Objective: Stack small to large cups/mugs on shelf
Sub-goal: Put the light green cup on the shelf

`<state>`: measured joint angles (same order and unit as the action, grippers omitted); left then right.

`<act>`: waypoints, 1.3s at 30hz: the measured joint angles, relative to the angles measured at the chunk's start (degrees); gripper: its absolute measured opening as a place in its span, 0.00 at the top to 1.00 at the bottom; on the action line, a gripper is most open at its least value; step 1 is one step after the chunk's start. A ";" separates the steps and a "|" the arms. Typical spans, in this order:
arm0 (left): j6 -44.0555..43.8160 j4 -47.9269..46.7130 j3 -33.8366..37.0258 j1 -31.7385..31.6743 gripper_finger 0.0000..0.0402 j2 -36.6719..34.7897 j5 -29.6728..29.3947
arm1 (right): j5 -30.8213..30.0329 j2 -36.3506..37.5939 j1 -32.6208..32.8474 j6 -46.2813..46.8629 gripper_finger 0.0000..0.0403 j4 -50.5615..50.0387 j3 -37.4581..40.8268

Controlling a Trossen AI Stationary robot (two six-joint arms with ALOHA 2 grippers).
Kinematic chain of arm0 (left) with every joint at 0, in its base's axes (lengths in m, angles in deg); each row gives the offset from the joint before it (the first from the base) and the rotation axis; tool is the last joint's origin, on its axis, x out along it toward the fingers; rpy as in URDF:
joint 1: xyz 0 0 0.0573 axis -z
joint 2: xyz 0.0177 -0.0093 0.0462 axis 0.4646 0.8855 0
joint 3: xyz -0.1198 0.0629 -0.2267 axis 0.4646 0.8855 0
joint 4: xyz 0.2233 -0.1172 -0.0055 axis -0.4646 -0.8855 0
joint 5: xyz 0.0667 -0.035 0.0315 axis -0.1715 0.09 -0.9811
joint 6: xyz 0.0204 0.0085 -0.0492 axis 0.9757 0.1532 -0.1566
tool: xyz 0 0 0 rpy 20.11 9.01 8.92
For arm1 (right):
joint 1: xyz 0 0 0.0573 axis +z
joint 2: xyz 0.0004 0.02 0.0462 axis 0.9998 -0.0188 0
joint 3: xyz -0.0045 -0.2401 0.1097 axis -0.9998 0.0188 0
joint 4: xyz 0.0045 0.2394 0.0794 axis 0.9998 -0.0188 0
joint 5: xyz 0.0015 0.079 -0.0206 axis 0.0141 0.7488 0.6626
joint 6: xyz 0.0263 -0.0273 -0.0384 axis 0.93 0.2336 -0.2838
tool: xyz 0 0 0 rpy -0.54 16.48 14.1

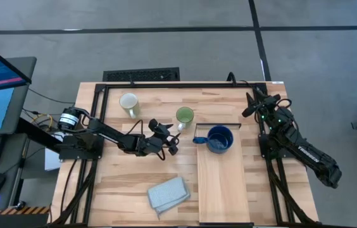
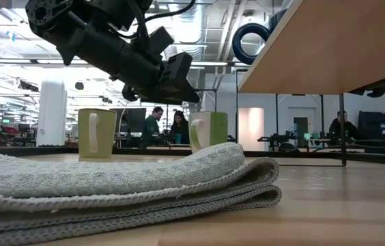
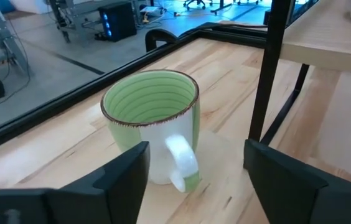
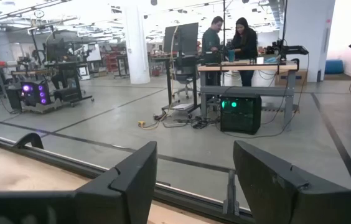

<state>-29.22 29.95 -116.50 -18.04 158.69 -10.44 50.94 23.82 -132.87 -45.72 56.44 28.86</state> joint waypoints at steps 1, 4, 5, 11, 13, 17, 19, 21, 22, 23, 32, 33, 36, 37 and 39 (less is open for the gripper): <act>-0.02 -0.30 -0.01 0.00 0.35 0.00 0.06 | 0.00 0.00 -0.02 0.00 0.42 0.00 0.02; 1.19 -1.79 -0.01 0.00 0.33 0.00 0.87 | 0.00 0.00 -0.02 0.00 0.42 0.00 0.02; 1.44 -2.18 -0.01 0.00 0.33 0.00 1.18 | 0.00 0.00 -0.02 -0.01 0.42 0.00 0.00; -2.74 -2.38 -0.01 -0.33 0.33 -0.02 1.19 | 0.00 0.00 -0.02 -0.04 0.42 -0.02 0.00; -2.99 -2.39 -0.01 -0.39 0.33 -0.02 0.89 | 0.00 0.00 -0.02 -0.07 0.42 0.00 0.00; -3.42 -2.72 -0.01 -0.37 0.33 -0.02 2.49 | 0.00 0.00 -0.02 -0.09 0.42 -0.02 0.00; -4.37 -2.78 -0.01 -0.48 0.33 -0.02 2.67 | 0.00 0.00 -0.02 -0.08 0.42 -0.01 0.00; -5.11 -3.25 -0.01 -0.89 0.33 -0.02 2.74 | 0.00 0.00 -0.01 -0.07 0.42 -0.01 0.01; -5.63 -3.33 -0.01 -1.08 0.33 -0.02 2.74 | 0.00 0.00 -0.02 -0.07 0.42 -0.02 0.01; -6.13 -3.36 -0.01 -1.34 0.33 -0.02 2.78 | 0.00 0.00 -0.01 -0.07 0.42 0.00 0.01; -9.77 -3.45 -0.01 -3.50 0.33 -0.02 8.21 | 0.00 0.00 -0.02 -0.07 0.42 -0.02 0.01; -9.73 -3.43 -0.01 -3.50 0.33 -0.02 8.20 | 0.00 0.00 -0.02 -0.07 0.42 -0.02 0.00; -7.82 -3.25 -0.01 -3.46 0.33 -0.02 8.27 | 0.00 0.00 -0.02 -0.07 0.42 0.00 0.00; -7.62 -3.30 -0.01 -3.45 0.34 -0.02 8.27 | 0.00 0.00 -0.02 -0.09 0.42 0.00 0.01; -7.49 -3.49 -0.01 -3.47 0.35 -0.02 8.03 | 0.00 0.00 -0.01 -0.10 0.42 -0.01 0.01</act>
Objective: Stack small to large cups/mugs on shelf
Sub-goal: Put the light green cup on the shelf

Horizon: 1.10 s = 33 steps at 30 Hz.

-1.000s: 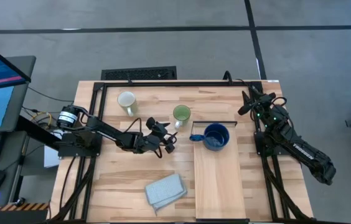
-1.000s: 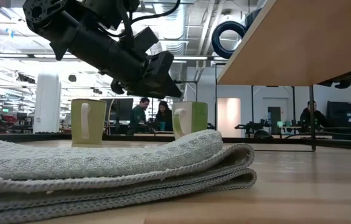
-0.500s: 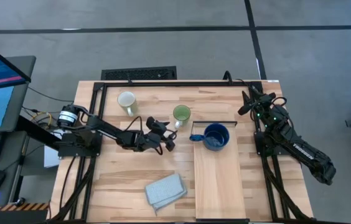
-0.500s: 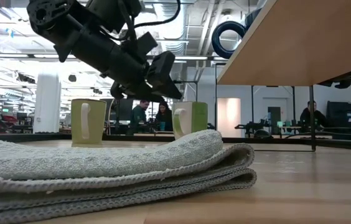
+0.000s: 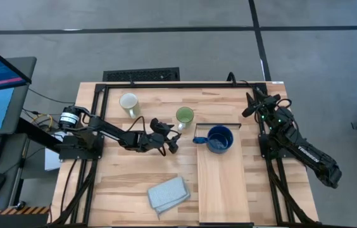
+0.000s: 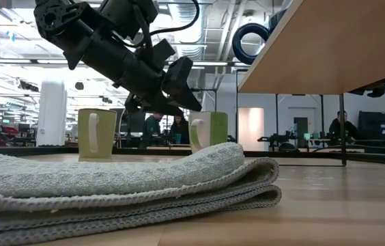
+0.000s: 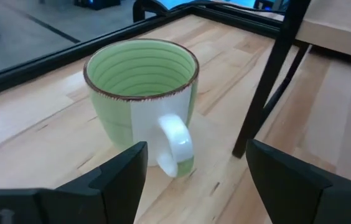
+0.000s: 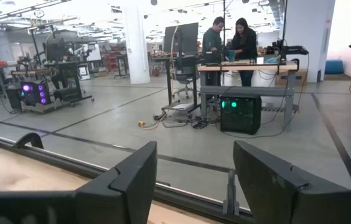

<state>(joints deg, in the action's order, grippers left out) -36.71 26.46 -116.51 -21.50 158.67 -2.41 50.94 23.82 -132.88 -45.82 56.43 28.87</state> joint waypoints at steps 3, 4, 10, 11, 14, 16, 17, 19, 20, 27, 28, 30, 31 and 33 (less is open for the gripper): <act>0.98 0.02 0.00 -0.20 0.38 0.00 -1.50 | 0.00 0.00 0.01 0.01 0.42 0.01 -0.01; 1.39 0.02 0.00 -0.32 0.38 0.00 -1.48 | 0.00 0.00 -0.01 0.01 0.42 -0.01 -0.01; 1.48 0.04 0.00 -1.30 0.42 0.00 2.89 | 0.00 0.00 0.00 0.03 0.42 0.01 -0.01; 1.53 0.04 0.00 -1.32 0.42 0.00 3.31 | 0.00 0.00 0.00 0.01 0.42 -0.01 -0.01; 1.88 0.12 0.00 -1.33 0.42 0.00 3.33 | 0.00 0.00 0.01 0.04 0.42 0.01 0.00; 2.10 0.25 -0.01 -1.65 0.42 0.17 3.32 | 0.00 0.00 -0.01 0.04 0.42 0.00 -0.01; 2.17 1.30 -0.06 -1.76 0.42 0.79 3.28 | 0.00 0.00 -0.01 0.04 0.42 0.01 -0.01; 2.76 1.74 -0.04 -1.88 0.42 1.09 3.05 | 0.00 0.00 -0.01 0.04 0.42 0.01 -0.01; 3.05 3.02 -0.26 -1.98 0.42 1.76 2.65 | 0.00 0.00 0.01 0.04 0.42 -0.01 -0.01; 4.81 3.59 -3.70 -2.55 0.42 5.28 1.75 | -0.11 -0.30 -0.23 -0.34 0.42 0.18 -0.01; 4.95 3.73 -4.76 -2.59 0.42 6.52 1.75 | -0.09 -0.54 -0.31 -0.38 0.42 0.07 -0.01; 5.37 3.06 -5.63 -2.70 0.42 8.07 0.99 | -0.13 -0.59 -0.46 -0.38 0.42 -0.07 -0.01; 5.92 2.93 -6.34 -2.70 0.42 8.90 0.30 | -0.19 -0.68 -0.51 -0.40 0.42 0.18 0.00; 6.36 3.41 -7.61 -2.71 0.42 10.14 -0.49 | -0.19 -0.76 -0.53 -0.40 0.42 -0.09 -0.01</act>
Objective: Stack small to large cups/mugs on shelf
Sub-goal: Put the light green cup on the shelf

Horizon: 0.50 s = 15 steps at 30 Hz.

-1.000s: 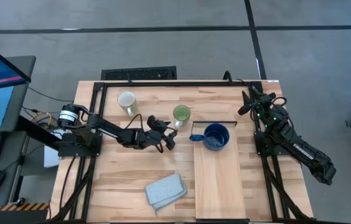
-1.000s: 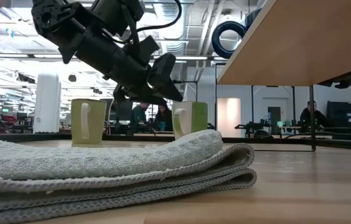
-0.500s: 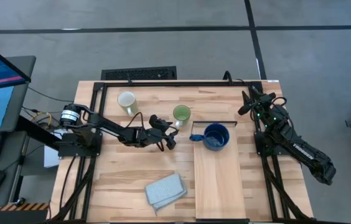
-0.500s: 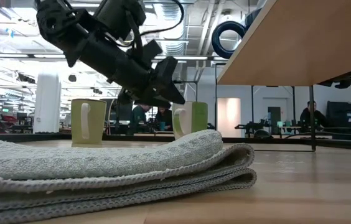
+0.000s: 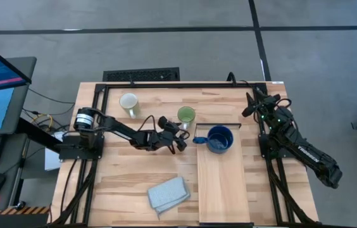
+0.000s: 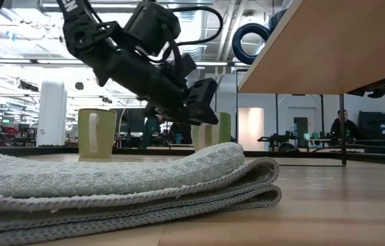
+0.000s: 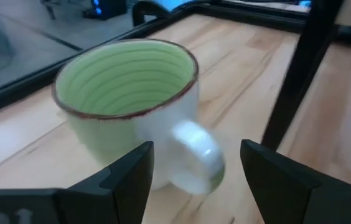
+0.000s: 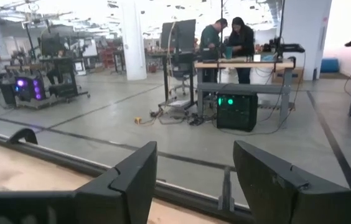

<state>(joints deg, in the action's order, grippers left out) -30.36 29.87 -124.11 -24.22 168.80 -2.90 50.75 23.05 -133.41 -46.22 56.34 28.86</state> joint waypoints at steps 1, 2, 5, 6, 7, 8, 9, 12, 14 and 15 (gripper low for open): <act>0.07 -0.49 -0.19 0.01 0.42 0.11 -0.88 | 0.08 0.04 -0.02 0.00 0.42 0.07 0.00; 0.17 -1.21 -0.55 0.01 0.42 0.21 -0.95 | 0.08 0.02 -0.02 -0.02 0.42 0.23 0.00; 0.26 -2.25 -1.28 0.01 0.42 0.22 -1.92 | 0.08 0.04 -0.07 -0.07 0.42 0.19 0.00; 0.59 -2.36 -1.49 0.01 0.42 0.22 -2.56 | 0.06 0.04 -0.10 -0.09 0.42 0.11 0.00; 0.78 -2.54 -1.76 0.01 0.42 0.22 -3.22 | 0.06 0.04 -0.19 -0.09 0.42 0.12 0.01; 0.75 -2.57 -1.98 -0.06 0.42 0.22 -3.73 | 0.05 0.04 -0.24 -0.10 0.42 0.16 0.01; 0.39 -2.75 -2.15 -0.19 0.42 0.22 -3.93 | 0.06 0.04 -0.23 -0.12 0.42 0.13 0.00; -1.88 -3.91 -2.25 -0.55 0.42 0.22 -3.93 | 0.08 0.04 -0.22 -0.15 0.42 0.12 0.00; -2.80 -5.17 -2.25 -0.70 0.42 0.22 -4.03 | 0.08 0.04 -0.22 -0.15 0.42 0.14 0.01; -3.26 -6.00 -2.25 -0.71 0.42 0.21 -4.08 | 0.08 0.04 -0.22 -0.15 0.42 0.12 0.00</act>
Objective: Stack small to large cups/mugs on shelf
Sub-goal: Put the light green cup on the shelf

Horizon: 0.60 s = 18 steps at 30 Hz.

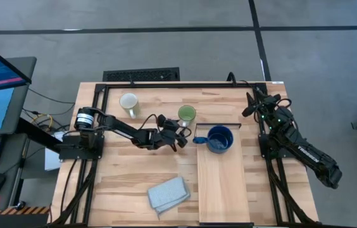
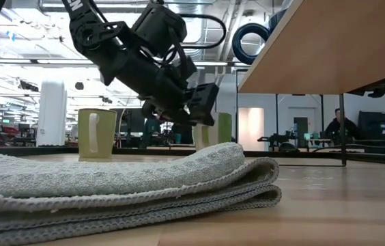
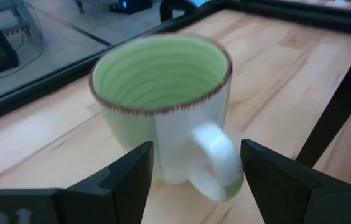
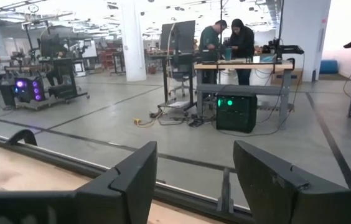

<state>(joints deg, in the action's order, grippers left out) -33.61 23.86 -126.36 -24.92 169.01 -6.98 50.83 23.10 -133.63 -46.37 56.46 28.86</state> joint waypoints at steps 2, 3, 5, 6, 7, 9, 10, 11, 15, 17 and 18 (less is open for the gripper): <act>-0.60 -1.67 0.00 0.00 0.42 -0.01 -0.07 | 0.00 0.00 0.00 0.00 0.42 0.02 0.00; -0.57 -2.15 0.02 0.01 0.42 0.01 -0.25 | 0.00 0.00 0.00 0.00 0.42 0.01 0.01; -0.38 -2.30 0.02 0.02 0.42 -0.01 -0.82 | 0.00 0.00 0.00 0.00 0.42 0.00 0.00; -0.29 -2.32 0.02 0.02 0.42 -0.01 -1.34 | 0.00 0.00 0.00 0.00 0.42 0.00 0.02; -0.22 -2.32 0.02 -0.04 0.42 -0.01 -1.82 | 0.00 0.00 0.00 0.00 0.42 0.02 0.01; 0.05 -2.38 0.02 -0.29 0.42 -0.01 -2.43 | 0.02 0.00 0.00 0.00 0.42 0.01 0.00; 0.21 -2.50 0.02 -0.53 0.42 -0.01 -2.37 | 0.02 0.00 0.00 0.00 0.42 0.01 0.01; 0.27 -2.70 0.02 -0.78 0.42 -0.01 -2.15 | 0.02 0.00 0.00 0.00 0.42 0.00 0.00; 0.39 -2.85 0.02 -1.63 0.42 -0.01 0.11 | 0.04 0.00 0.00 0.00 0.42 0.00 0.01; 0.39 -2.86 0.02 -2.00 0.44 -0.01 0.86 | 0.05 0.00 0.00 0.01 0.42 0.00 0.00; 0.39 -2.93 0.02 -2.15 0.45 -0.03 1.20 | 0.07 0.00 0.00 0.00 0.42 0.00 0.00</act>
<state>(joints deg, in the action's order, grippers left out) -33.22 20.93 -126.34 -27.07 168.98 -5.79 50.90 23.10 -133.63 -46.37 56.46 28.86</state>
